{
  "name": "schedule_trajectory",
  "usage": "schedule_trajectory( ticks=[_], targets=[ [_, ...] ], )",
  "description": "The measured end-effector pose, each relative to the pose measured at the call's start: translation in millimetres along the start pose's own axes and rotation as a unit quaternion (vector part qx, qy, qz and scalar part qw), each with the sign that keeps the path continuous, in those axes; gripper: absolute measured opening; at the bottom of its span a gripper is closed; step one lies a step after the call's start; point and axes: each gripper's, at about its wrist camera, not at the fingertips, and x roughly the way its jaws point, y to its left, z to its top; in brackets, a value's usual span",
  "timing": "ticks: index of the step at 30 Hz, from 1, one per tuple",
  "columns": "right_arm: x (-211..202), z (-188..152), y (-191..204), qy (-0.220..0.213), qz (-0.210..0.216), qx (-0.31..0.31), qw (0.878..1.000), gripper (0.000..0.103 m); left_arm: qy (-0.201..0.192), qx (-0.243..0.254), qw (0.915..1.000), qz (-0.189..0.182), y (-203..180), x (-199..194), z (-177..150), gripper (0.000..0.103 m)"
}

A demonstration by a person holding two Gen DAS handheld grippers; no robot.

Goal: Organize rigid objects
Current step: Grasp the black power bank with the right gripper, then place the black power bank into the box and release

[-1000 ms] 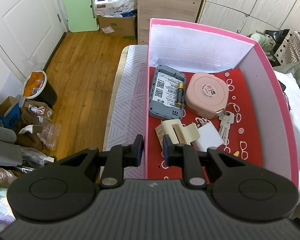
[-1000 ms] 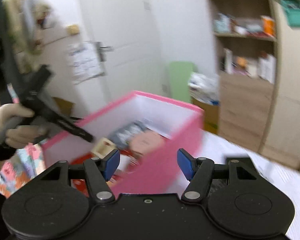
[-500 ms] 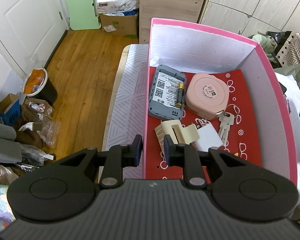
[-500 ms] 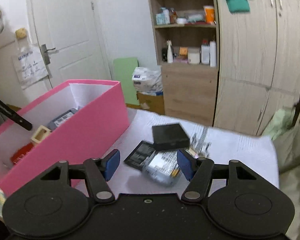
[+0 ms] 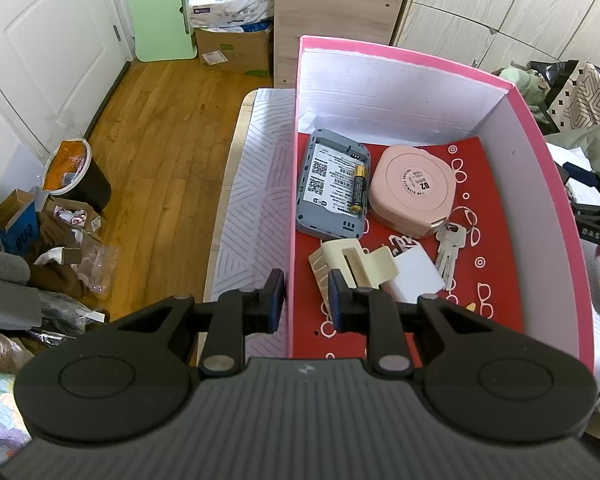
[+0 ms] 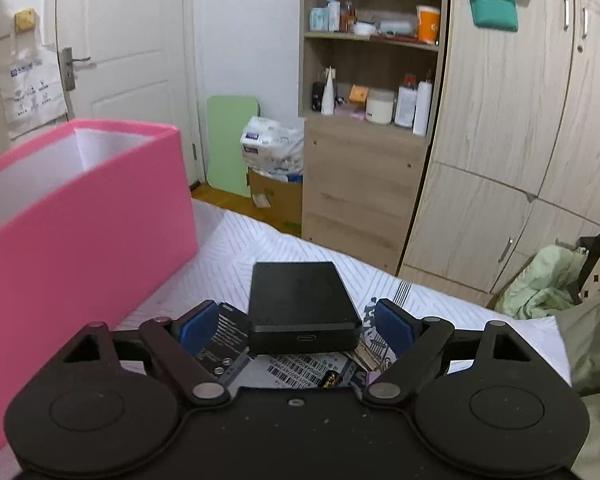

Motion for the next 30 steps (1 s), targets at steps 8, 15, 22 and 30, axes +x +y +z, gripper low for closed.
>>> schedule_trajectory(
  ticks=[8, 15, 22, 30],
  targets=[
    [2, -3, 3, 0.008, 0.011, 0.005, 1.0, 0.067, -0.001, 0.004, 1.0, 0.002, -1, 0, 0, 0.021],
    [-28, 0, 18, -0.021, 0.014, -0.023, 0.999, 0.067, -0.003, 0.007, 1.0, 0.004, -2, 0, 0, 0.021],
    [-75, 13, 35, -0.069, 0.037, -0.037, 0.996, 0.067, -0.006, 0.008, 0.9999, 0.005, -4, 0, -3, 0.021],
    [-109, 61, 67, -0.061, 0.245, -0.074, 0.965, 0.067, -0.002, 0.01, 1.0, 0.001, -3, -1, 0, 0.021]
  ],
)
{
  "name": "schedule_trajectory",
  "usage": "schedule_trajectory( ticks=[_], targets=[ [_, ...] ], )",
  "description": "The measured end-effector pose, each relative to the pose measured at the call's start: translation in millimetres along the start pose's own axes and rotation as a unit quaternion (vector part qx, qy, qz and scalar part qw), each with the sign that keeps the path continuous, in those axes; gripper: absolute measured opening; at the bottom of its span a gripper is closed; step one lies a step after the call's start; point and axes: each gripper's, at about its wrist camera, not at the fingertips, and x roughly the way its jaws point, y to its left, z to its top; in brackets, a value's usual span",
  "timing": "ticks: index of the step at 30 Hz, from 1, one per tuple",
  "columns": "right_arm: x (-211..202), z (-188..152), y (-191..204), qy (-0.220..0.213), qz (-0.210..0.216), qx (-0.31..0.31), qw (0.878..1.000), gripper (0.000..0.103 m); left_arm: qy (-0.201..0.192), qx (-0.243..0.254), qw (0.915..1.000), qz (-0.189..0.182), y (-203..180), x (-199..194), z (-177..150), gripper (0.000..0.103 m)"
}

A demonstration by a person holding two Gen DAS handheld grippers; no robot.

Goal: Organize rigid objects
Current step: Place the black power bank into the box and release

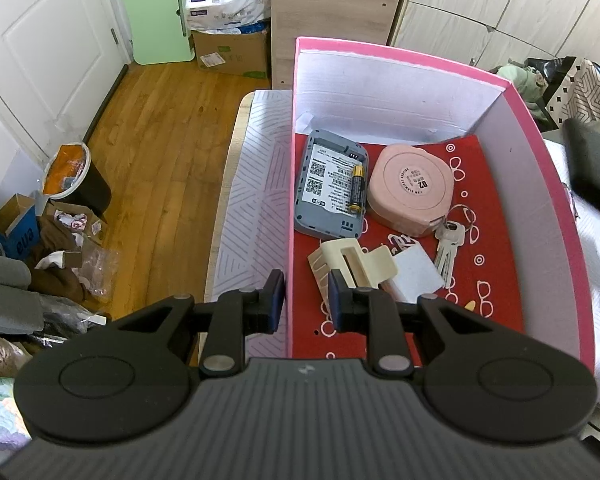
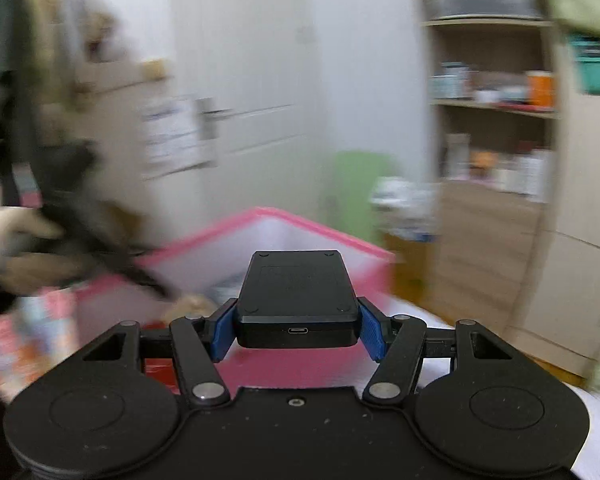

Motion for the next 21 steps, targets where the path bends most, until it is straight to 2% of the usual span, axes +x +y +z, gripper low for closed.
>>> schedule_trajectory(
  ticks=[3, 5, 7, 9, 17, 21],
  targets=[
    [24, 19, 18, 0.051, 0.075, -0.057, 0.994, 0.067, -0.002, 0.003, 1.0, 0.0, 0, 0, -1, 0.021],
    [49, 24, 28, 0.106, 0.137, -0.09, 0.981, 0.067, -0.001, 0.0, 1.0, -0.002, 1, 1, 0, 0.021],
    [71, 22, 35, 0.153, 0.172, -0.097, 0.968, 0.067, -0.001, -0.001, 1.0, -0.003, 1, 1, 0, 0.021],
    [94, 20, 41, 0.188, 0.189, -0.093, 0.959, 0.067, -0.002, -0.002, 1.0, -0.004, 2, 0, -1, 0.021],
    [148, 17, 63, 0.252, 0.215, -0.101, 0.938, 0.067, 0.0, -0.002, 1.0, -0.009, 4, 1, 1, 0.021],
    [170, 12, 72, 0.299, 0.227, -0.085, 0.923, 0.067, 0.0, -0.002, 0.9999, -0.011, 6, 0, 0, 0.021]
  ],
)
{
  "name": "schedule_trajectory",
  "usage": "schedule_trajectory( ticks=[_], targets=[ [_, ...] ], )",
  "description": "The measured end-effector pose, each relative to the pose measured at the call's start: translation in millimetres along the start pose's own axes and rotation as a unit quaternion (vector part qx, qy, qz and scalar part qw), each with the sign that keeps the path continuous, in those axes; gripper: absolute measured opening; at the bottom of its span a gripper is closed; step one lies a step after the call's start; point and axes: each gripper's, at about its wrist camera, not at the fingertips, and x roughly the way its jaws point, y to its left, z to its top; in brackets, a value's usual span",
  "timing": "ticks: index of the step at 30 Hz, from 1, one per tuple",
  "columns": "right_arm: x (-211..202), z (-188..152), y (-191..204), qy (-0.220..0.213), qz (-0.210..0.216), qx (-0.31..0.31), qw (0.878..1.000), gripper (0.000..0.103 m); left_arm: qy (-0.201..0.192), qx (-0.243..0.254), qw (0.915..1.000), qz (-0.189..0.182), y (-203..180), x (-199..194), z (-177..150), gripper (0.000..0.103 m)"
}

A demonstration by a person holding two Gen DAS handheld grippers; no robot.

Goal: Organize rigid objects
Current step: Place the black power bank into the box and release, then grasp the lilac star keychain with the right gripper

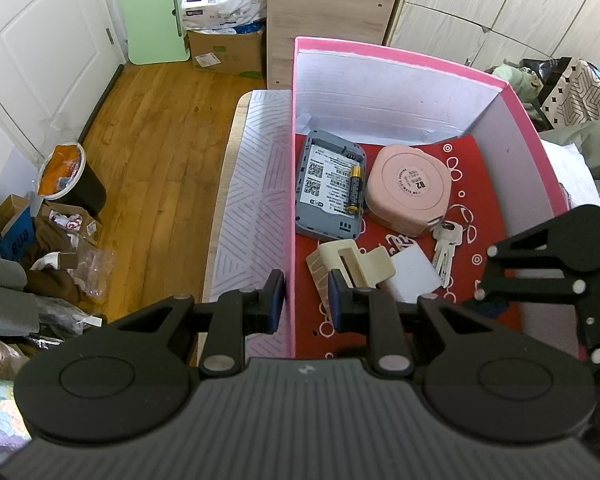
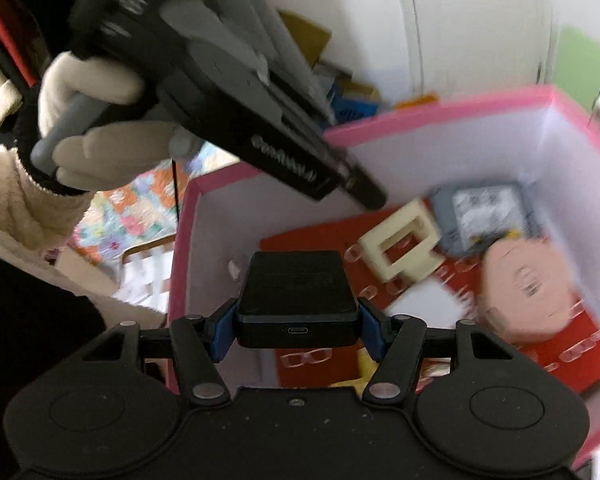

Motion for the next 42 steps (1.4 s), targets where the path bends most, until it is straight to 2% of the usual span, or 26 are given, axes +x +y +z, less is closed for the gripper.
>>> schedule_trajectory(
  ticks=[2, 4, 9, 13, 16, 19, 23, 27, 32, 39, 42],
  targets=[
    [1, -3, 5, -0.004, -0.038, -0.011, 0.999, 0.067, 0.0, 0.001, 1.0, -0.001, 0, 0, 0, 0.021],
    [-5, -7, 7, -0.018, -0.05, -0.017, 0.998, 0.07, 0.0, 0.002, 1.0, 0.001, -1, -1, 0, 0.021],
    [-45, -21, 17, -0.092, -0.094, -0.019, 0.991, 0.074, 0.0, 0.0, 1.0, 0.0, -1, -1, 0, 0.021],
    [-89, -47, 19, -0.185, -0.123, 0.036, 0.974, 0.079, -0.001, -0.003, 1.0, -0.002, 0, -1, -1, 0.021],
    [-113, -73, 20, -0.231, -0.135, 0.077, 0.961, 0.08, -0.001, -0.005, 1.0, -0.003, 1, -2, -1, 0.022],
    [-127, -99, 30, -0.26, -0.145, 0.098, 0.95, 0.08, -0.001, -0.003, 1.0, -0.002, 1, -2, -1, 0.022],
    [-136, -134, 37, -0.286, -0.187, 0.14, 0.929, 0.081, -0.002, 0.001, 1.0, 0.001, 0, -4, -1, 0.022],
    [-137, -169, 29, -0.297, -0.224, 0.201, 0.906, 0.082, -0.005, 0.005, 1.0, 0.005, -3, -4, -2, 0.022],
    [-127, -202, 9, -0.275, -0.293, 0.268, 0.875, 0.085, -0.006, 0.0, 1.0, 0.006, -3, -4, -2, 0.022],
    [-116, -228, -28, -0.247, -0.355, 0.316, 0.844, 0.085, -0.006, -0.006, 0.9999, 0.008, -3, -4, -3, 0.022],
    [-115, -236, -46, -0.246, -0.365, 0.337, 0.833, 0.085, -0.005, -0.005, 0.9999, 0.01, -4, -4, -3, 0.022]
  ],
)
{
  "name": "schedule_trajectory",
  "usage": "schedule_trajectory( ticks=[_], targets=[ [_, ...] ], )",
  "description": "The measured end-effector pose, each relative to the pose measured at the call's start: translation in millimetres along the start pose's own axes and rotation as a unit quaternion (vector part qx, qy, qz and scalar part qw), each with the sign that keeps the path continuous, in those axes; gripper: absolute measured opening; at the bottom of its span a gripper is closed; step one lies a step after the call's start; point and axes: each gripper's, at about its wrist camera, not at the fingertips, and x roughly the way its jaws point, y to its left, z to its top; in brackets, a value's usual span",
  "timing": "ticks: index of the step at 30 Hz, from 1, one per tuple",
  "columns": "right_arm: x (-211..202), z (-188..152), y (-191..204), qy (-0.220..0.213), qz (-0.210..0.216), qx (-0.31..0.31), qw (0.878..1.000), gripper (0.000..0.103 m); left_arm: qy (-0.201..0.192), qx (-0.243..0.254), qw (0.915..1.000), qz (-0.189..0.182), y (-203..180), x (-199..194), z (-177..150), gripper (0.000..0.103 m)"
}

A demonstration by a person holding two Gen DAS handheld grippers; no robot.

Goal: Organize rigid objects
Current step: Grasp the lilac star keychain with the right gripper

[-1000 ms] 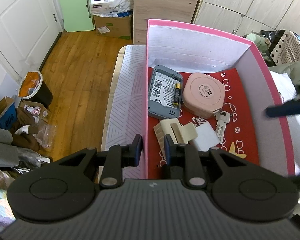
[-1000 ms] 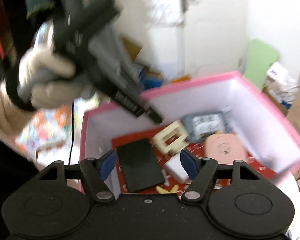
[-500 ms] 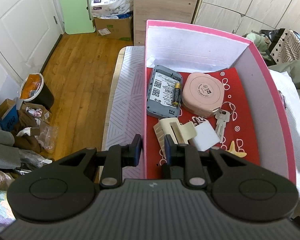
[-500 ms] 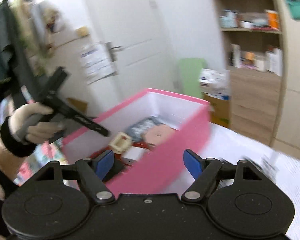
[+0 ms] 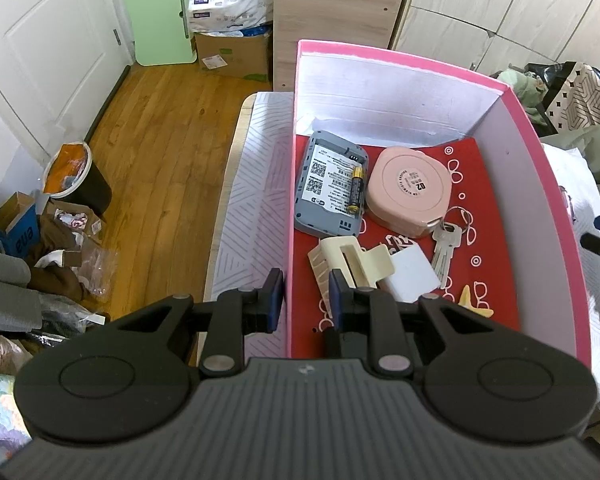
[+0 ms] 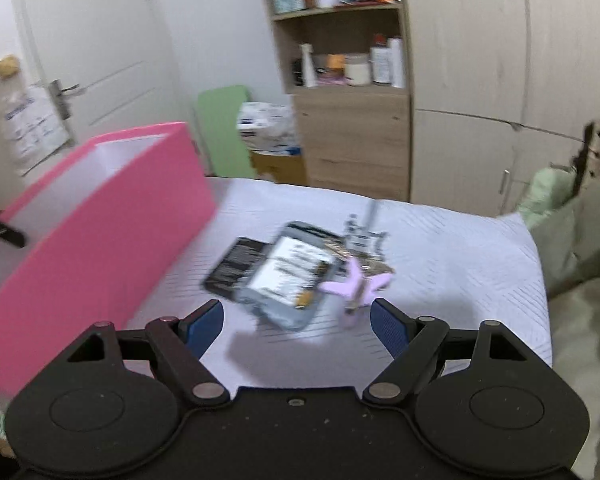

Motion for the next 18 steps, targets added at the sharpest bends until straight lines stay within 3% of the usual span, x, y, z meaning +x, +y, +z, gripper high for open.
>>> schedule_trajectory(
  ticks=[5, 6, 7, 8, 12, 18],
  targets=[
    [15, 0, -22, 0.001, -0.012, 0.023, 1.0, 0.082, 0.003, -0.001, 1.0, 0.001, 0, 0, 1, 0.022],
    [17, -1, -26, 0.001, -0.013, 0.025, 1.0, 0.069, 0.004, -0.002, 1.0, 0.001, 0, 0, 2, 0.022],
    [18, -2, -27, 0.006, -0.014, 0.019, 1.0, 0.044, 0.005, -0.003, 1.0, 0.0, 0, 0, 2, 0.022],
    [19, -1, -28, 0.011, -0.017, 0.012, 1.0, 0.035, 0.005, -0.003, 1.0, 0.0, 0, 0, 2, 0.022],
    [24, 0, -28, 0.012, -0.032, -0.008, 0.999, 0.034, 0.005, -0.003, 1.0, 0.0, 0, 0, 2, 0.024],
    [35, 1, -21, 0.021, -0.034, -0.039, 0.998, 0.049, 0.003, -0.002, 1.0, 0.001, -1, 0, 1, 0.025]
  ],
)
